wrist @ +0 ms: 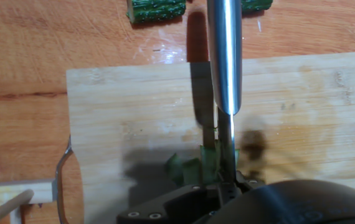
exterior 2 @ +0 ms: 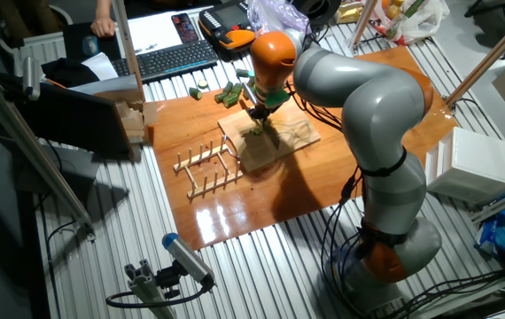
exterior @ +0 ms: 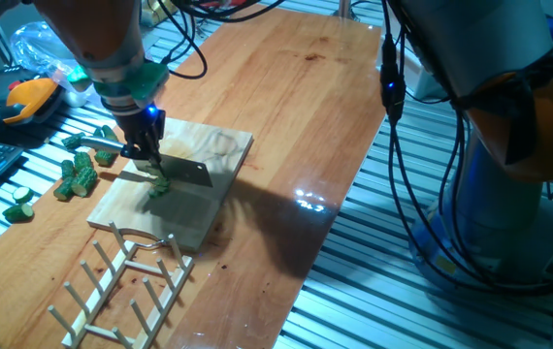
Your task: Chop the cucumber into shreds
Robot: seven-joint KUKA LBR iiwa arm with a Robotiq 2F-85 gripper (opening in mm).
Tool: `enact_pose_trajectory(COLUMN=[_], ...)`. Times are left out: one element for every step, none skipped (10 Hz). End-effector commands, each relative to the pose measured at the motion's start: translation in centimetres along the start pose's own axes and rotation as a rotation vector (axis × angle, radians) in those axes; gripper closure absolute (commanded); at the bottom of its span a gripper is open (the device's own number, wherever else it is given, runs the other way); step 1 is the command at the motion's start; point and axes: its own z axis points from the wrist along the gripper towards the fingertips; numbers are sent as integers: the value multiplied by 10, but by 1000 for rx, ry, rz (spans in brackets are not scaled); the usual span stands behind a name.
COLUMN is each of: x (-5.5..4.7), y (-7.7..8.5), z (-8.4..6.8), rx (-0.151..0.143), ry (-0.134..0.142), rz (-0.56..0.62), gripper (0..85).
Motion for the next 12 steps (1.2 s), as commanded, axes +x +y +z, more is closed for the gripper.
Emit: enact_pose_trajectory(x=[-1,-2,-3,-4,-5,-5,-5,-4,-2,1,2,3], y=[2,5,8,9,10,8,5,0,-6,-9,-11,-11], z=[0,1,0,0,0,-2,-6,-11,-12,-11,-9,-6], rx=[-5,-5,-6,-6,-1,3,6,10,13,11,-12,-17], ry=[2,2,4,4,3,1,5,7,9,5,12,13], rz=[5,9,14,17,18,15,9,1,-4,-2,2,2], gripper=[850,850,850,850,850,850,850,850,850,850,850,850])
